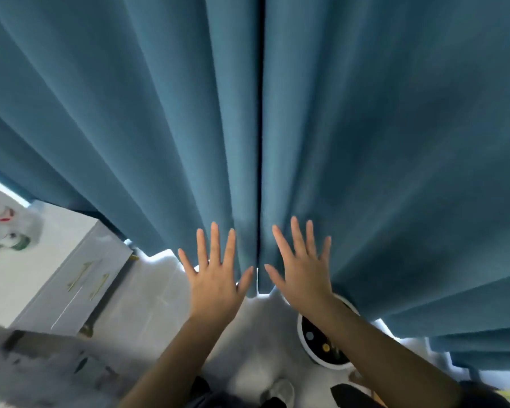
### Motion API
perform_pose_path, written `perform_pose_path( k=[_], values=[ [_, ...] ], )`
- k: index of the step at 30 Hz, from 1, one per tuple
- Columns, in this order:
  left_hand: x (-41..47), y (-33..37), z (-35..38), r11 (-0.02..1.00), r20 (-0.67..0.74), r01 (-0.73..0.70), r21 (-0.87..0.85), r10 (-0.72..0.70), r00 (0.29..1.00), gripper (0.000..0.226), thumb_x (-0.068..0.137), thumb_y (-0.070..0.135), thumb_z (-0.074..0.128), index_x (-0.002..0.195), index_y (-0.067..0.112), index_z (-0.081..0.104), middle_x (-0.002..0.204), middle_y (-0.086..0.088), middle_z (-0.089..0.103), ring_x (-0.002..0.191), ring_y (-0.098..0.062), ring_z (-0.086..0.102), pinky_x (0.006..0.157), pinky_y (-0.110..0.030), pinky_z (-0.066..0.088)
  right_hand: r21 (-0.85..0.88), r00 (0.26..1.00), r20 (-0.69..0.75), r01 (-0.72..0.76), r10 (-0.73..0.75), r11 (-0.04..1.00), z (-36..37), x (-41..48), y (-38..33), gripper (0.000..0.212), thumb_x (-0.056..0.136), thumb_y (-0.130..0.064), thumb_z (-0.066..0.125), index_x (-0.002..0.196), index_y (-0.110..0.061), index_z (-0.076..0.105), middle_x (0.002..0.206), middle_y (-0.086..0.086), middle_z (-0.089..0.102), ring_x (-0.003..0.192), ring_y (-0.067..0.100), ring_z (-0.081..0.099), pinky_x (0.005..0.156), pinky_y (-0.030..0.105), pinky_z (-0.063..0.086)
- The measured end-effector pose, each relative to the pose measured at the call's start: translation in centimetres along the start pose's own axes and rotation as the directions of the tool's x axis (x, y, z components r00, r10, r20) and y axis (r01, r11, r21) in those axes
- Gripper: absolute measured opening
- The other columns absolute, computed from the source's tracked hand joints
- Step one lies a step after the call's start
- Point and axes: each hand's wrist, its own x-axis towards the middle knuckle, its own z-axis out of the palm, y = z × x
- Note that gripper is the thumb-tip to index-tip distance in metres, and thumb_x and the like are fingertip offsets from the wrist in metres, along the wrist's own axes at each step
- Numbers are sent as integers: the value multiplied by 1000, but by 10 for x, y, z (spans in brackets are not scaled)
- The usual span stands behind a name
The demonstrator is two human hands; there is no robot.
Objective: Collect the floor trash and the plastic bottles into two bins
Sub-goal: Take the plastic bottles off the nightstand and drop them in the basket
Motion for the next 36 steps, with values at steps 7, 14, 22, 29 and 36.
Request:
perform_pose_path(
  k=[7,14,22,29,36],
  values=[
    [7,-126,-6,983,-61,182,-7,-182,981,73,88,62,35,147,21,31,156,-10,23,144,-35,12,108,-62,5,-20,986,9,168,-168,986,8,58,-125,72,83,-62,31,147,-29,30,155,12,27,142,39,24,104,68,26],
    [16,-281,-12,950,-49,311,-7,-311,949,72,89,64,24,148,21,25,158,-10,19,146,-33,8,109,-66,7,-47,962,65,267,-264,962,20,110,-265,74,80,-62,34,146,-28,32,152,13,33,139,41,31,101,69,29],
    [18,-411,-17,898,-43,440,27,-439,898,75,90,66,18,149,21,27,158,-10,17,146,-34,9,109,-64,5,-39,921,43,389,-388,920,30,156,-391,82,78,-61,61,145,-29,27,152,13,34,139,41,31,101,68,28],
    [16,-474,-13,834,-28,551,24,-551,834,75,90,66,15,150,21,23,158,-10,17,146,-34,8,109,-65,6,-31,861,94,505,-500,863,45,186,-462,77,87,-59,49,150,-31,15,158,11,18,145,39,15,108,66,17],
    [39,-544,3,757,32,648,88,-652,757,78,88,67,13,150,21,21,158,-11,17,146,-34,5,108,-64,3,9,795,136,595,-591,803,71,233,-536,78,81,-60,46,146,-29,18,153,12,31,140,40,29,102,66,28]
  ],
)
